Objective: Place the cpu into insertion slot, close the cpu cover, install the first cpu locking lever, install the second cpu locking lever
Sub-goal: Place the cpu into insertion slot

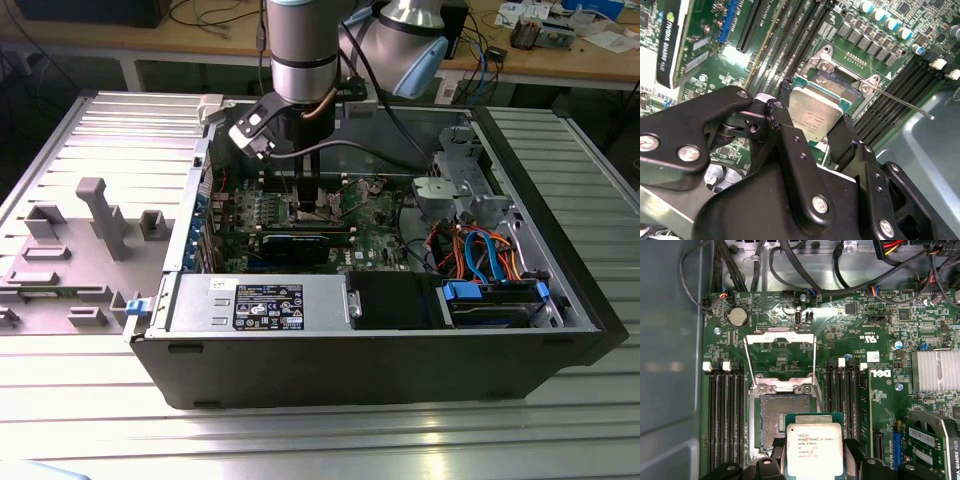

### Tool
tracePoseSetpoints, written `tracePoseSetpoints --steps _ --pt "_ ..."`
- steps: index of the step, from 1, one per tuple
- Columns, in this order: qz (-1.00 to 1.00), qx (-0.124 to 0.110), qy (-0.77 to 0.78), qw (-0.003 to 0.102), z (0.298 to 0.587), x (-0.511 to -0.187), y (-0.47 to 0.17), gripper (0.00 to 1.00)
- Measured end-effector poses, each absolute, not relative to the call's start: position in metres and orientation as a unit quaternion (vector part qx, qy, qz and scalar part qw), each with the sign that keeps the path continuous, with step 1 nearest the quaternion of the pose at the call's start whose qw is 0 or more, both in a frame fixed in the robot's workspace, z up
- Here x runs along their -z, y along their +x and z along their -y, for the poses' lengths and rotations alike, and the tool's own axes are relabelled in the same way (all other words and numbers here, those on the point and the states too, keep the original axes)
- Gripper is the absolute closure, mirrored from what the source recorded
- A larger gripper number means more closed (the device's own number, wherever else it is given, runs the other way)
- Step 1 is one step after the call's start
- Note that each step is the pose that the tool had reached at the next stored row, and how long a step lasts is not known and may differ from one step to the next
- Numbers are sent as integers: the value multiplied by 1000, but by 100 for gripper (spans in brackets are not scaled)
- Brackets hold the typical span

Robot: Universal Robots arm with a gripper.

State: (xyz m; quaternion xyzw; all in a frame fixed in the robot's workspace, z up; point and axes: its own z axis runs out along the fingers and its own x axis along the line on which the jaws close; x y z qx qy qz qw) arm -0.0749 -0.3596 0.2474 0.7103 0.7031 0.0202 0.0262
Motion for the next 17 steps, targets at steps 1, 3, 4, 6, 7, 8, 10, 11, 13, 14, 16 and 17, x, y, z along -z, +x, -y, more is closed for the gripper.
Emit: tracePoseSetpoints --steps 1,3,4,6,7,8,10,11,13,14,16,17 --pt "-703 -20 710 26 358 -247 -75 45" --pt "-703 -20 710 27 355 -247 -75 45" --pt "-703 -20 710 27 353 -247 -74 45" --pt "-703 -20 710 27 350 -247 -74 45" --pt "-703 -20 710 27 348 -246 -74 45" --pt "-703 -19 710 27 346 -245 -73 45" --pt "-703 -19 710 27 345 -245 -73 45" --pt "-703 -19 710 28 345 -244 -72 45" --pt "-703 -18 710 28 345 -243 -72 45" --pt "-703 -18 710 28 344 -243 -71 45" --pt "-703 -18 710 28 344 -242 -71 45" --pt "-703 -18 710 28 344 -242 -71 45"
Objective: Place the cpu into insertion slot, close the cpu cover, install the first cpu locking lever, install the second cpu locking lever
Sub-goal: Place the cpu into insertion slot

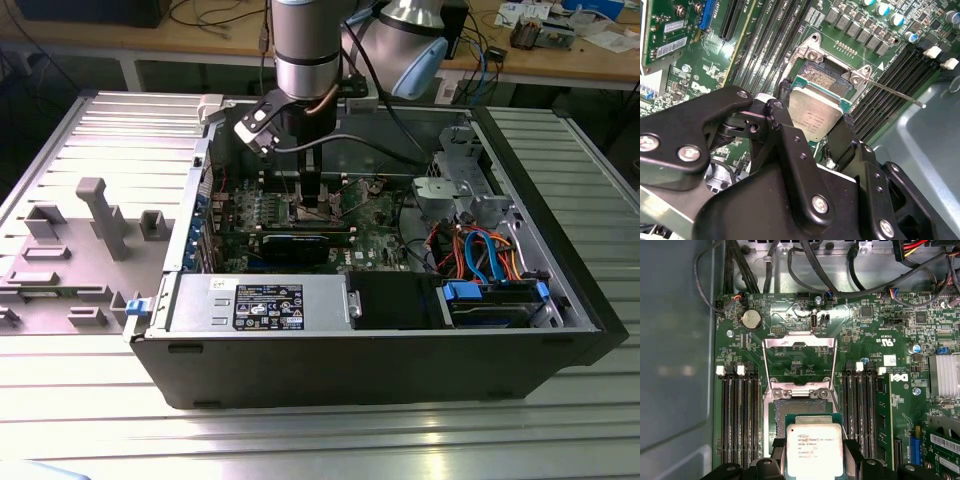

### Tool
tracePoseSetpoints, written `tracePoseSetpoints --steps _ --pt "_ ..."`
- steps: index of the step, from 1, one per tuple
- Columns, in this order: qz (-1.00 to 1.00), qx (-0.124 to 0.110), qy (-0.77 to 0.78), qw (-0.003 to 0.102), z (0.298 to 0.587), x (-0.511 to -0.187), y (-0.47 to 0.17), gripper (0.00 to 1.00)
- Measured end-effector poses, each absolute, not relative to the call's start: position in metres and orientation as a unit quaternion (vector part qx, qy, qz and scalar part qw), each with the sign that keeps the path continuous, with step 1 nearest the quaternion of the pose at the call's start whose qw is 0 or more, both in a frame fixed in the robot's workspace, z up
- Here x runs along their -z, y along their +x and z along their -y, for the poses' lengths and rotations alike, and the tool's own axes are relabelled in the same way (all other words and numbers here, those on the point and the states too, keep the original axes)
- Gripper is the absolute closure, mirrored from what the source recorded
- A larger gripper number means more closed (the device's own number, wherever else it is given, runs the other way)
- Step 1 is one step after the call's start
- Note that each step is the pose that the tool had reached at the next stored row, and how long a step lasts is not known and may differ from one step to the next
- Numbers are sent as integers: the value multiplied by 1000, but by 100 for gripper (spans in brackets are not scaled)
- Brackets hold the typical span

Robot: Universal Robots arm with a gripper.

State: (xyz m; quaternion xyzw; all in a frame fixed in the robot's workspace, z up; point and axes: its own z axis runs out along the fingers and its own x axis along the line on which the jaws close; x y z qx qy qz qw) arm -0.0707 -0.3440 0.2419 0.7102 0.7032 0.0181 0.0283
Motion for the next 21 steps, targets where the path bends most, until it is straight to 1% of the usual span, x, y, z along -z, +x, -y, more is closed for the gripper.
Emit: tracePoseSetpoints --steps 21 --pt "-703 -18 710 29 343 -234 -70 45"
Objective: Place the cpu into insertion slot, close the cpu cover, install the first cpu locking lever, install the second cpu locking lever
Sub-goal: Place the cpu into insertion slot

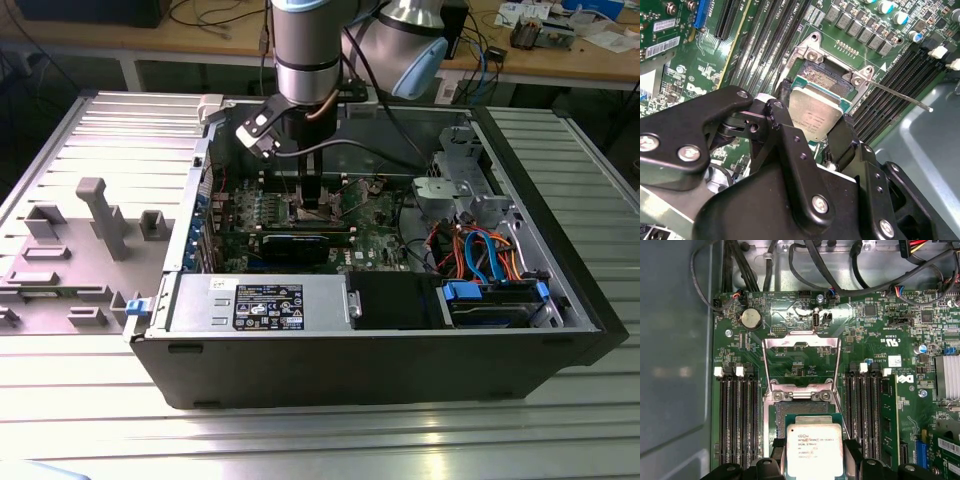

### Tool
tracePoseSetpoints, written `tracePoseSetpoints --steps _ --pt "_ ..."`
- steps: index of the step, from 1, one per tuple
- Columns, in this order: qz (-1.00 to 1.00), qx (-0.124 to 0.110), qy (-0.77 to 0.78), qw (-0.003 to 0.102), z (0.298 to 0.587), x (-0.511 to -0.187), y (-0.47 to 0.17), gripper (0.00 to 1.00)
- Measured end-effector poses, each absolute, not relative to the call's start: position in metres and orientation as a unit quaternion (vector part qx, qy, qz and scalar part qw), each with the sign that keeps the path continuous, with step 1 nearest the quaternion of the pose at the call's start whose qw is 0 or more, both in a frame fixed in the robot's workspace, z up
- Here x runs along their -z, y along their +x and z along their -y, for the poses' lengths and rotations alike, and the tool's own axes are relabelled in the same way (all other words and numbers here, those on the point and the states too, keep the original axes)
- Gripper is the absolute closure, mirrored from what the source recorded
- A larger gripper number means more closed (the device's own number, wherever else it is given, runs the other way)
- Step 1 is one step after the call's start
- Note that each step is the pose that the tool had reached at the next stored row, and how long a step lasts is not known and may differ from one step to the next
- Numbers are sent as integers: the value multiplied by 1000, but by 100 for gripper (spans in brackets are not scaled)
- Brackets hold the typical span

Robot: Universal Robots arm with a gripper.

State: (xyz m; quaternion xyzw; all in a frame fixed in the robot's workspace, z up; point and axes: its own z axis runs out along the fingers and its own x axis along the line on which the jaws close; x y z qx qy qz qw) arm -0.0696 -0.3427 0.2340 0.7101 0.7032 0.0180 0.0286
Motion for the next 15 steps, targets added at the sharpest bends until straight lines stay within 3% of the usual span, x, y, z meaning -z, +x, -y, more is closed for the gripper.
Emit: tracePoseSetpoints --steps 15 --pt "-703 -17 710 30 343 -226 -65 45"
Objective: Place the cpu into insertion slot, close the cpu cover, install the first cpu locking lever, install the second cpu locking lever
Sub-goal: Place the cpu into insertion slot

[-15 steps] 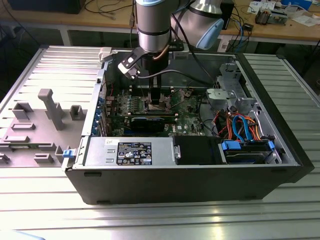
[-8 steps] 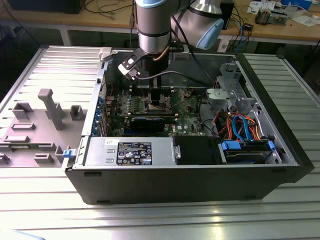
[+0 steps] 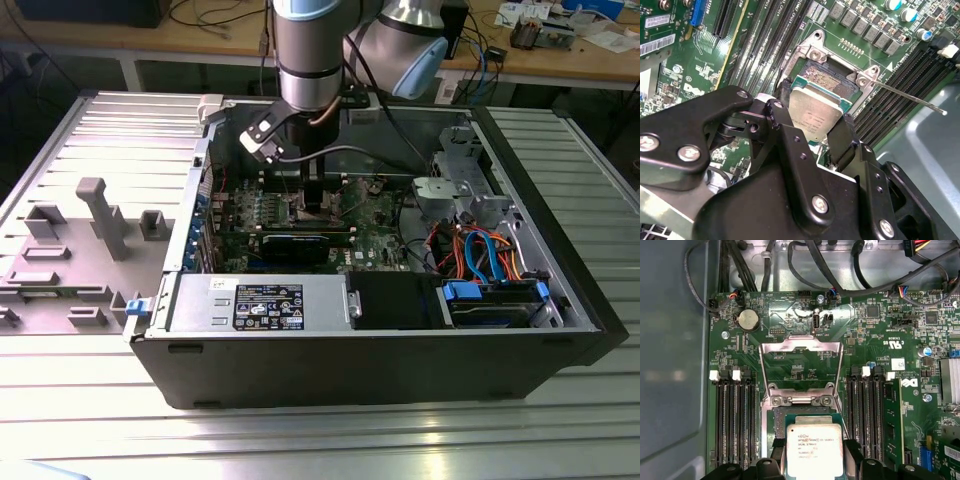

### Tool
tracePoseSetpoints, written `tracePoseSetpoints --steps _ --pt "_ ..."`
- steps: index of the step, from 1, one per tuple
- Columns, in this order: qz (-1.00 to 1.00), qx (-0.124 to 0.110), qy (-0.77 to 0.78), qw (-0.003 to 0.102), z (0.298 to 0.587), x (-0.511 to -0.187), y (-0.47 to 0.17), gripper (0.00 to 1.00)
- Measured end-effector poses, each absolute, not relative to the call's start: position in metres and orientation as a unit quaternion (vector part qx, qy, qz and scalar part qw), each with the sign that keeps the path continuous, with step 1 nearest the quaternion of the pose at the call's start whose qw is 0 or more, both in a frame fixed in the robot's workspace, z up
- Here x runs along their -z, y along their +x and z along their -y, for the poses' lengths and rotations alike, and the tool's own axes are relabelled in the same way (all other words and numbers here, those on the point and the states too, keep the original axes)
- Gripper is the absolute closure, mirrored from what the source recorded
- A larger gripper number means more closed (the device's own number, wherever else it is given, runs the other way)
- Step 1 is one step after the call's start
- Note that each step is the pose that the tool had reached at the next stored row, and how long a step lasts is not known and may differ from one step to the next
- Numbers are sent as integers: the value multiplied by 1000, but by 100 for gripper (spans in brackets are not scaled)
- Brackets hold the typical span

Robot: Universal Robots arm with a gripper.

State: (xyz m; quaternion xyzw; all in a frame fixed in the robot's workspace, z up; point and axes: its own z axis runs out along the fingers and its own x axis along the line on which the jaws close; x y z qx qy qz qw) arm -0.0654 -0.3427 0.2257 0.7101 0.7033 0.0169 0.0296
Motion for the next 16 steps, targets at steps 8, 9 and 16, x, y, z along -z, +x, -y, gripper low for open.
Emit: tracePoseSetpoints --steps 8,9,16 --pt "-703 -16 710 31 338 -221 -62 45" --pt "-704 -16 710 31 338 -220 -62 45" --pt "-704 -16 710 31 338 -218 -62 45"
